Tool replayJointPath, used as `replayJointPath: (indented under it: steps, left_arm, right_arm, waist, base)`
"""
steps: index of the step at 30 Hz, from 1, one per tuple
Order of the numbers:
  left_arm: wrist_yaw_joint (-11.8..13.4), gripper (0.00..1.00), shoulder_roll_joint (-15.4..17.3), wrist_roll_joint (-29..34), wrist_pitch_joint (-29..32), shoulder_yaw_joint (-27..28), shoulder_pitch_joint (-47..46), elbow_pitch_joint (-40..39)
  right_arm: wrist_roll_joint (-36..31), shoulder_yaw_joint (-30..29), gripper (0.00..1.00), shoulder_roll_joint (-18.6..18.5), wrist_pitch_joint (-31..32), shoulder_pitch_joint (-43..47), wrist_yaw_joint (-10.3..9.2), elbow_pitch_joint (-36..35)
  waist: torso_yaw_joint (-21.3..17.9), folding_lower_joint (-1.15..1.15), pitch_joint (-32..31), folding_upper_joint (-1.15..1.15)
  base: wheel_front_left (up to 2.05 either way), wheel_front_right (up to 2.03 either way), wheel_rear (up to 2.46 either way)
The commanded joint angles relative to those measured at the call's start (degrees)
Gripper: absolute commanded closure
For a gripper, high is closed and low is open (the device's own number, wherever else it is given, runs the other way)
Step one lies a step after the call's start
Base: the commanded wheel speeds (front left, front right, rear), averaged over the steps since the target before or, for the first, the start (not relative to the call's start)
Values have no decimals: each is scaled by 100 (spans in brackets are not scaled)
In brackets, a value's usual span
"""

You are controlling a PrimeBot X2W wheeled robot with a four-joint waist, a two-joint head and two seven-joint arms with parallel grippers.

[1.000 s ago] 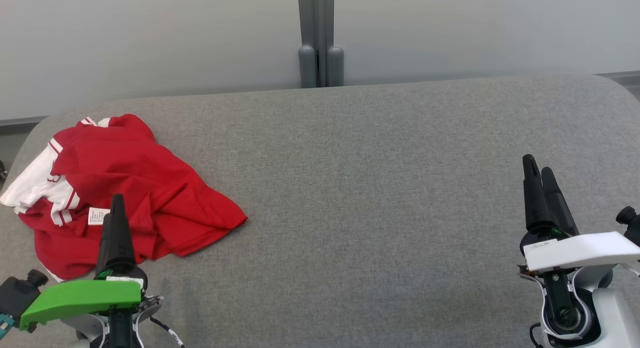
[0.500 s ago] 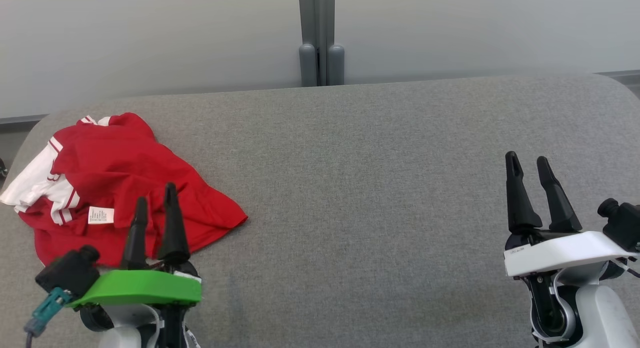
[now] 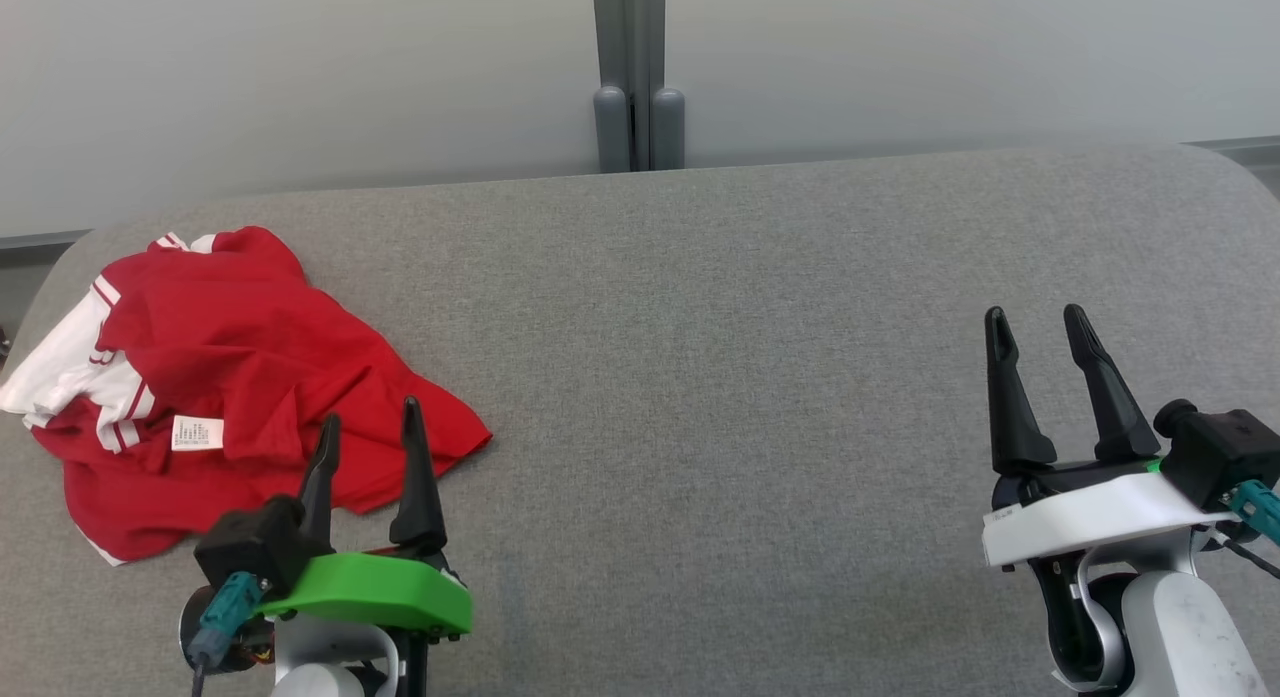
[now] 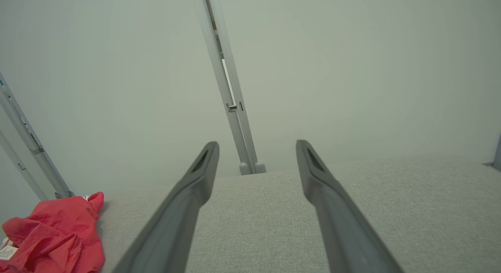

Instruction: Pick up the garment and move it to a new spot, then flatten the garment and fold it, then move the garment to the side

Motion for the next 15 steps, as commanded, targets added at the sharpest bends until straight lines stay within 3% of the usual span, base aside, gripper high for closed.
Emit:
replayJointPath:
  steps: [1,15]
  left_arm:
    - [122,0,99,217,-63,-95,-72,-4]
    - [738,0,291,772,-258,-669,-183,106]
  right_arm:
    - [-217,37,0,-16,-62,-49,1,-93]
    - [-1134,200,0,-10,-257,-4,1,-119]
  waist:
    - [-5,0,0,0]
    - [-19,0,22,0]
  base:
    - [0,0,0]
    - [0,0,0]
